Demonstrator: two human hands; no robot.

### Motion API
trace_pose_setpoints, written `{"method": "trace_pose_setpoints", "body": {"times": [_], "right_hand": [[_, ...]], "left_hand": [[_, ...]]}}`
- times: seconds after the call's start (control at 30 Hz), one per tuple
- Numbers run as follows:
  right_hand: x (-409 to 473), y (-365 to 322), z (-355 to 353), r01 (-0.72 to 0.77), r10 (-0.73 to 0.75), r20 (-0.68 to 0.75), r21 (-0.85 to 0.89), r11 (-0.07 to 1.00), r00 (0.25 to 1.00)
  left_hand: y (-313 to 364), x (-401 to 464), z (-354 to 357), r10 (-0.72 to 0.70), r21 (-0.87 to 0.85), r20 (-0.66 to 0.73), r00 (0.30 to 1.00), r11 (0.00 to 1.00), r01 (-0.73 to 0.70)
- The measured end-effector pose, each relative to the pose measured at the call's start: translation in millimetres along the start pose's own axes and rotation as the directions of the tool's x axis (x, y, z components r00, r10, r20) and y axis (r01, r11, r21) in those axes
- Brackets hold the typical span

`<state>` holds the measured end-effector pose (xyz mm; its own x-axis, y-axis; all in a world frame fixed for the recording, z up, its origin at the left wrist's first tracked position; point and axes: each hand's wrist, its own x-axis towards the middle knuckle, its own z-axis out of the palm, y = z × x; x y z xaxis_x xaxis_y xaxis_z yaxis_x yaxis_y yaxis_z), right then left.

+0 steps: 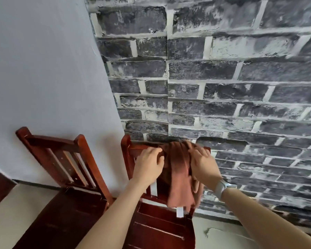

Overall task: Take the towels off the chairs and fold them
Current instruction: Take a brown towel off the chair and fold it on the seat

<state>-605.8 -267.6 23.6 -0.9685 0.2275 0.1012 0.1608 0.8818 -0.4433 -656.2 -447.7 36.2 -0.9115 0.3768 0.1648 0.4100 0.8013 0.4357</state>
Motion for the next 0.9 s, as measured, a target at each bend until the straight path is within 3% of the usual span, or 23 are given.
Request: {"method": "trace_pose_setpoints", "body": {"times": [0.13,0.3,0.53,0.63,0.7,0.77,0.8,0.9], "right_hand": [[14,-4,12,-0.119,0.124,0.08,-0.065,0.991,0.989],[26,-1,21,-0.221,0.22,0.056,-0.001,0.975,0.974],[29,-3,22,-0.203,0.21,0.058,-0.113,0.973,0.976],[28,-2,25,-0.211,0.217,0.03,-0.151,0.966,0.976],[28,-5,28,-0.24,0.247,0.021,-0.165,0.957,0.969],[28,-8,28,-0.272,0.283,0.026,-0.202,0.941,0.959],[30,-11,28,-0.282,0.295,0.033,-0.218,0.934,0.955],[27,-27,26,-0.274,0.271,-0.049,-0.237,0.932,0.961]], "left_hand": [[-8,45,20,0.091,0.024,0.069,0.993,0.995,-0.092],[-5,82,48,0.135,0.057,0.214,0.967,0.987,-0.151],[-18,91,45,0.156,-0.251,0.104,0.982,0.96,-0.126],[-38,95,20,0.041,-0.471,-0.069,0.997,0.879,-0.069],[-59,95,0,-0.082,-0.644,-0.124,0.989,0.765,-0.017],[-78,94,-13,-0.137,-0.778,-0.046,0.989,0.627,0.051],[-86,92,-16,-0.115,-0.791,0.012,0.993,0.607,0.08],[-97,71,-20,0.026,-0.74,0.115,0.993,0.669,0.069]]}}
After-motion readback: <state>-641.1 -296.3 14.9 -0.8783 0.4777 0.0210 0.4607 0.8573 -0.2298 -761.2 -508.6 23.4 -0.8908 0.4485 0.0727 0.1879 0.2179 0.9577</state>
